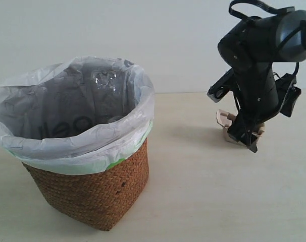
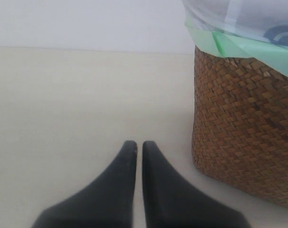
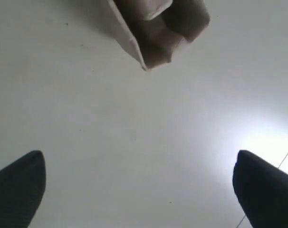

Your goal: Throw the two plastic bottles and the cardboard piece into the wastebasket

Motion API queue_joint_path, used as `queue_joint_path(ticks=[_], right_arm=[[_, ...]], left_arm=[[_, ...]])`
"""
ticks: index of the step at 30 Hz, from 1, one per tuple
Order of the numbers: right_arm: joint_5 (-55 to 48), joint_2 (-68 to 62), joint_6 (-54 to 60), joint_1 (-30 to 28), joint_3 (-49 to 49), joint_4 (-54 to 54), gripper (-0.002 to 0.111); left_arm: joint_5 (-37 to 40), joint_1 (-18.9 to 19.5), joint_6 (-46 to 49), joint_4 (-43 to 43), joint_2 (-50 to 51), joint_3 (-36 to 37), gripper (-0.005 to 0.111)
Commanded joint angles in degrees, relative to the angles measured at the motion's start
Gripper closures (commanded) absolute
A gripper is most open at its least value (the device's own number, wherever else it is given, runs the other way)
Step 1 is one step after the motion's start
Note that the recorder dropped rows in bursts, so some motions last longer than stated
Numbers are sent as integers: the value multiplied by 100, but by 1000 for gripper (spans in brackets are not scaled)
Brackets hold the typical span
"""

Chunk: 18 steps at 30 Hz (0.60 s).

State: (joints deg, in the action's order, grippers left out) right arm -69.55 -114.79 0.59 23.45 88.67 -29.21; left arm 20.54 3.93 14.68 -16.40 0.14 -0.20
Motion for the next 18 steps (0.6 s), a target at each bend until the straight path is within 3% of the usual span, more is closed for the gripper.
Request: queue_joint_path(ticks=[1, 7, 14, 18], right_arm=[[-42, -73, -5, 193, -4, -21, 11], [443, -152, 74, 387, -4, -519, 11], [1090, -248, -1396, 387, -4, -810, 11], [1193, -248, -1384, 387, -4, -773, 11]], left_arm=[[4, 16, 26, 32, -14, 20, 103], [4, 16, 26, 32, -14, 20, 103], [4, 16, 26, 32, -14, 20, 103], [4, 16, 26, 32, -14, 20, 103]])
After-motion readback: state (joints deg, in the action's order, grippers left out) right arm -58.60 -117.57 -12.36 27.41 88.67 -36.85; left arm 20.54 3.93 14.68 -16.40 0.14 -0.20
